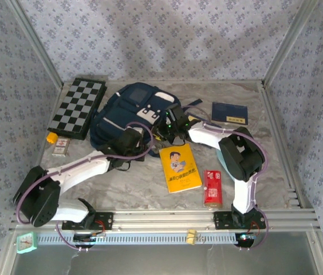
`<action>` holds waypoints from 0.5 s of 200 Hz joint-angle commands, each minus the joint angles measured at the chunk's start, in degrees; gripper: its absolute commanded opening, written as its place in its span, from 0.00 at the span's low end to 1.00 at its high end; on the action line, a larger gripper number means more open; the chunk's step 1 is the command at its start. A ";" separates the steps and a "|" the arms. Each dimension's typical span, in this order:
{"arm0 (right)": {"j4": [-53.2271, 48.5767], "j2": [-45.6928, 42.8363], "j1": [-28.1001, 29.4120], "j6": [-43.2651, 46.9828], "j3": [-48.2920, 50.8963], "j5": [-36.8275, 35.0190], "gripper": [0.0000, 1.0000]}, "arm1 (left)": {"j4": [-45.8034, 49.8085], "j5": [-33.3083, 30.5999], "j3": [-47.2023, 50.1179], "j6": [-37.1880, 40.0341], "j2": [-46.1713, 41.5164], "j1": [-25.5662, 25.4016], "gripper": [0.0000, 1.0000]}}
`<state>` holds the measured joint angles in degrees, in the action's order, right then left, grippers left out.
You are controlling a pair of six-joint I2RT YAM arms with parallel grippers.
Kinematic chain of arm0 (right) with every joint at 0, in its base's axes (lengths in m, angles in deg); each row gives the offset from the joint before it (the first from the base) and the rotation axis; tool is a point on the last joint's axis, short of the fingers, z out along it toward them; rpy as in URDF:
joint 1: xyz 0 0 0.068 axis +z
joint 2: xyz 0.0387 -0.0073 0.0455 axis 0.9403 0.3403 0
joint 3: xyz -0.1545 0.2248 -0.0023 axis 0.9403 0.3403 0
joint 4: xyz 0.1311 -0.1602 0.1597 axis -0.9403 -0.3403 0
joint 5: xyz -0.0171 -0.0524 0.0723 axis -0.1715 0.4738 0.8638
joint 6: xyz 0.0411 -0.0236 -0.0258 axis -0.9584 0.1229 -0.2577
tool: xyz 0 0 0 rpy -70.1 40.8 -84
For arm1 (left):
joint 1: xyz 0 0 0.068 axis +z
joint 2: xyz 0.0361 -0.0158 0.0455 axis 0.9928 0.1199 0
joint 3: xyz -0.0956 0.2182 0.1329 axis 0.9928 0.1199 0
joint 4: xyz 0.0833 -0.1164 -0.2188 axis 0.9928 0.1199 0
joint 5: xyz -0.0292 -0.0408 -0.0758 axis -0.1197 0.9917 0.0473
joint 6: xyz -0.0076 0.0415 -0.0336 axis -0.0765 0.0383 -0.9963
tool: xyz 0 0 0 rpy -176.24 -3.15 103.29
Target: Pack the student bag
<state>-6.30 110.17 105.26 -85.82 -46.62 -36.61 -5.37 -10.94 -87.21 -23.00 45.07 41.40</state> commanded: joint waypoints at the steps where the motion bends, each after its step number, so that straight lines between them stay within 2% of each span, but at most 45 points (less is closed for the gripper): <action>1: -1.91 -3.49 -3.96 6.18 -0.22 -2.75 0.00 | 6.35 -2.67 2.36 -1.11 -6.31 1.31 0.00; 25: -3.90 -2.36 -5.79 8.95 -2.79 0.21 0.00 | 8.96 -0.73 5.23 -2.88 -10.92 3.01 0.00; 43: -5.56 -1.53 -7.21 11.08 -4.79 0.83 0.00 | 10.49 7.03 5.90 -3.79 -13.45 5.78 0.00; 61: -5.88 -0.68 -8.71 12.71 -6.94 1.60 0.00 | 11.15 8.63 6.32 -3.51 -15.45 5.90 0.00; 75: -7.63 1.60 -9.95 14.15 -10.39 3.14 0.00 | 12.05 9.62 5.58 -3.32 -15.25 5.99 0.00; 100: -11.17 6.27 -11.81 16.52 -17.03 4.25 0.00 | 10.04 17.39 2.91 -3.80 -12.33 5.10 0.00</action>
<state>-17.03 112.36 98.40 -74.39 -56.30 -28.33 -0.01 -1.00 -81.35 -25.82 31.79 46.80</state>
